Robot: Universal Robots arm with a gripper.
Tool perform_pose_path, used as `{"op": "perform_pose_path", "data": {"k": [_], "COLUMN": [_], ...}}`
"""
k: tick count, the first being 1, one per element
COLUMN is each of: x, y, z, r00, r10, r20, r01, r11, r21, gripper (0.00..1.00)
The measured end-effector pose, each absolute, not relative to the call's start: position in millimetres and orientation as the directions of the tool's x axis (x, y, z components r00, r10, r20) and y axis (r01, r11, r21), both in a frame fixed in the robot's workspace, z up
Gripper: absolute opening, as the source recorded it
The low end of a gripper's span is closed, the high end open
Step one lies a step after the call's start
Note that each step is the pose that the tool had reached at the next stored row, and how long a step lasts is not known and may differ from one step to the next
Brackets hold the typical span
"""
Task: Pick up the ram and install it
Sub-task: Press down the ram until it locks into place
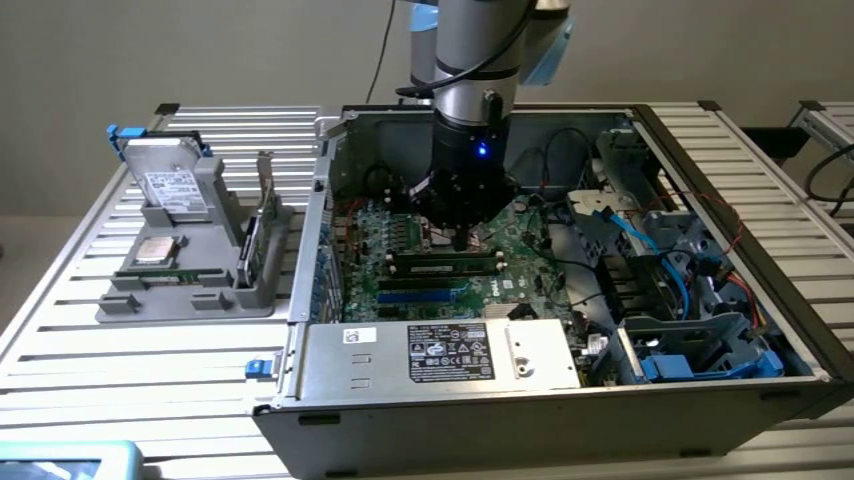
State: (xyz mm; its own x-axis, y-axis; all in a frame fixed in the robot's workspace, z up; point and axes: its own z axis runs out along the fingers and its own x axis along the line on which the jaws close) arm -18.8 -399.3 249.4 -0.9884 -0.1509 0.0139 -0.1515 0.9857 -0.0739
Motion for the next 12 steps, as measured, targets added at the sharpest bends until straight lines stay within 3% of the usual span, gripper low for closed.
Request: {"op": "perform_pose_path", "data": {"k": [12], "x": [-18.8], "y": [-399.3], "z": [249.4], "r00": [-0.996], "r10": [-0.087], "r20": [0.009], "r01": [-0.088], "r11": [0.993], "r21": [-0.075], "gripper": [0.11]}}
